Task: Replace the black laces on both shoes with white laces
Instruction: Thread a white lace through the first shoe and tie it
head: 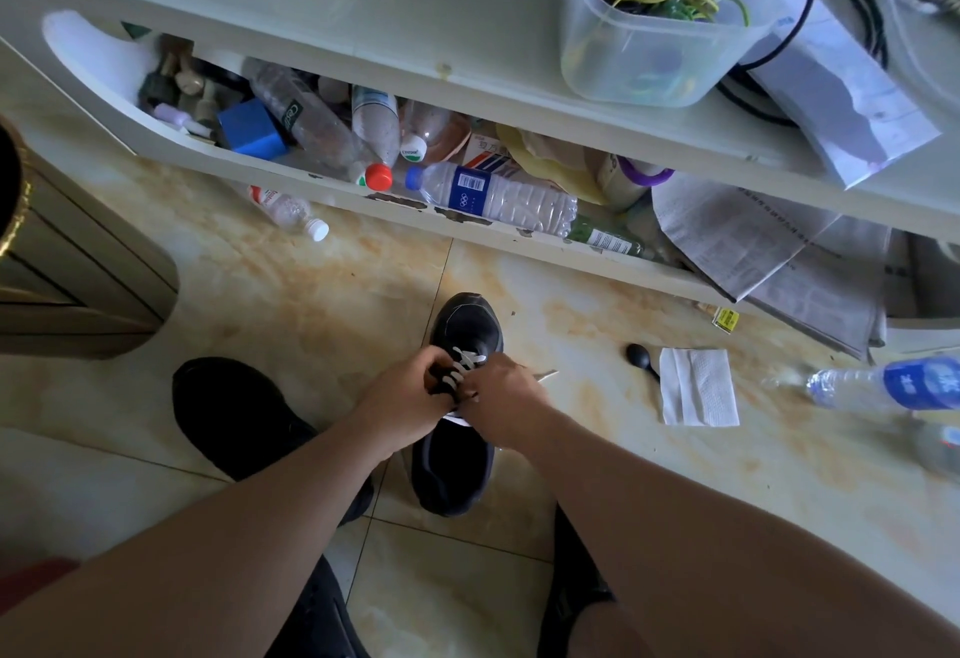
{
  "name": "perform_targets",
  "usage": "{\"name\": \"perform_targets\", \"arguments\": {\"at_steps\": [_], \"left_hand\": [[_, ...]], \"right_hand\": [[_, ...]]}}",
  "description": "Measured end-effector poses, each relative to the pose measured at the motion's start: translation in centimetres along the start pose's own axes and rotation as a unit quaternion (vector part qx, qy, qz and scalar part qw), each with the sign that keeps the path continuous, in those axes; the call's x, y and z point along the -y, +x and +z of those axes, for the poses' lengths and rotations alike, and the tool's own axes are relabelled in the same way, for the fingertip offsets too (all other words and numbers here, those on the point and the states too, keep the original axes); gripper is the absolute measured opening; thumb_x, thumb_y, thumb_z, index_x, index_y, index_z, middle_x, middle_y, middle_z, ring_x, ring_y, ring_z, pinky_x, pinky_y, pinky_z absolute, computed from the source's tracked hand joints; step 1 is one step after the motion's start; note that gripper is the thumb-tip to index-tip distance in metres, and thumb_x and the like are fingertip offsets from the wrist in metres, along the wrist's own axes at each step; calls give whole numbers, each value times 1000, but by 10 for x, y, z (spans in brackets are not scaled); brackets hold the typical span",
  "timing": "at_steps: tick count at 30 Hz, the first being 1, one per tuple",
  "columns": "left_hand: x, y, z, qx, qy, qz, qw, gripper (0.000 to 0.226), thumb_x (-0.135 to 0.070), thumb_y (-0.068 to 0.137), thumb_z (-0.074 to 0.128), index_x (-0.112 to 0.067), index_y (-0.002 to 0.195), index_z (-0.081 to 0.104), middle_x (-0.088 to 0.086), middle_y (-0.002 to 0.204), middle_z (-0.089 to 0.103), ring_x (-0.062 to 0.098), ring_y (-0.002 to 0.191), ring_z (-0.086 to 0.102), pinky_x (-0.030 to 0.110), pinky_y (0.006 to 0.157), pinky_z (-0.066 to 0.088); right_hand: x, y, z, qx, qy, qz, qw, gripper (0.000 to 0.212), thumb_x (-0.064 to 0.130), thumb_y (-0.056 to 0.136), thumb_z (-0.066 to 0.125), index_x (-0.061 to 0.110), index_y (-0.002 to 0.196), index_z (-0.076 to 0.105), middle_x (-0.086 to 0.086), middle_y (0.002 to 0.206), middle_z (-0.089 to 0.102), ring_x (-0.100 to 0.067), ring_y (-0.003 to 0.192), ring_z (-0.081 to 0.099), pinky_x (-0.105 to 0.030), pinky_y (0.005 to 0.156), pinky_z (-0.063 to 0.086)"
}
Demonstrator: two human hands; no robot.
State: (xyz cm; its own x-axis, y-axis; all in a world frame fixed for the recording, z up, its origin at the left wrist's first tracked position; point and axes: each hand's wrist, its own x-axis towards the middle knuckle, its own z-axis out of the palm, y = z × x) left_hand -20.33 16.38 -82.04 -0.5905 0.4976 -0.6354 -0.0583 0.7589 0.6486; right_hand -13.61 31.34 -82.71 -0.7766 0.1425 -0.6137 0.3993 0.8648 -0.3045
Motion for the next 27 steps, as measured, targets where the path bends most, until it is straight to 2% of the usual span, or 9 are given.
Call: {"name": "perform_targets", "arguments": {"at_steps": [3, 7, 12, 16, 18, 20, 23, 25, 27], "left_hand": [[-3, -3, 4, -34, 10, 4, 999, 36, -29, 84, 71, -41, 111, 52, -11, 82, 70, 15, 79, 68, 45, 75, 57], [-6, -4, 4, -34, 42, 27, 998, 39, -17, 82, 66, -40, 110, 54, -13, 80, 69, 9, 72, 64, 35, 62, 52], [-4, 1, -1, -32, 96, 74, 992, 37, -11, 80, 63, -38, 105, 59, -15, 76, 68, 5, 67, 62, 27, 54, 47], [-4, 5, -1, -41, 124, 87, 988, 30, -10, 85, 59, -38, 93, 62, -9, 73, 65, 16, 68, 62, 31, 54, 45], [-8, 4, -3, -21, 133, 78, 988, 41, -6, 84, 54, -39, 106, 67, -9, 82, 69, 16, 72, 64, 32, 56, 49], [-9, 2, -6, 17, 135, 72, 988, 51, -10, 87, 56, -41, 127, 61, -12, 95, 68, 9, 75, 63, 26, 59, 45], [-2, -7, -5, 69, 188, 63, 978, 81, -27, 82, 72, -49, 148, 30, -9, 130, 44, 16, 101, 59, 28, 83, 51], [10, -10, 1, 57, 198, 63, 977, 92, -22, 79, 74, -47, 151, 23, -4, 138, 37, 23, 111, 59, 33, 91, 54], [24, -8, 8, 1, 148, 55, 988, 80, -18, 80, 73, -43, 143, 33, -3, 134, 46, 21, 109, 62, 35, 91, 55]], "right_hand": [[-1, 0, 3, 2, 142, 46, 989, 20, 21, 97, 56, 26, 90, 74, 1, 96, 67, -20, 87, 65, -29, 71, 54], [-11, -5, 4, 12, 395, 154, 906, 18, 19, 99, 57, 24, 97, 75, -2, 85, 66, -14, 64, 53, -24, 54, 44], [-11, -8, 0, 0, 500, 216, 838, 19, 15, 99, 52, 14, 99, 71, -9, 86, 61, -24, 75, 55, -34, 63, 46], [-6, -9, 8, 6, 573, 224, 788, 11, 19, 97, 54, 17, 94, 64, -6, 85, 60, -22, 70, 58, -37, 64, 50], [-5, -11, 8, 15, 593, 226, 773, 10, 18, 99, 53, 16, 98, 63, -6, 88, 60, -20, 70, 59, -35, 63, 53], [-6, -14, 4, 37, 594, 233, 769, 14, 16, 102, 53, 14, 108, 66, -8, 96, 64, -20, 79, 62, -32, 61, 57], [-8, -15, -2, 52, 569, 223, 790, 15, 14, 101, 56, 16, 110, 68, -7, 102, 65, -19, 87, 64, -38, 73, 63], [-9, -12, -1, 60, 534, 213, 816, 14, 12, 99, 58, 13, 108, 69, -5, 103, 64, -19, 89, 63, -42, 81, 64], [-9, -11, 1, 53, 530, 211, 820, 10, 13, 95, 62, 12, 102, 70, -11, 106, 66, -23, 90, 63, -38, 74, 62]]}}
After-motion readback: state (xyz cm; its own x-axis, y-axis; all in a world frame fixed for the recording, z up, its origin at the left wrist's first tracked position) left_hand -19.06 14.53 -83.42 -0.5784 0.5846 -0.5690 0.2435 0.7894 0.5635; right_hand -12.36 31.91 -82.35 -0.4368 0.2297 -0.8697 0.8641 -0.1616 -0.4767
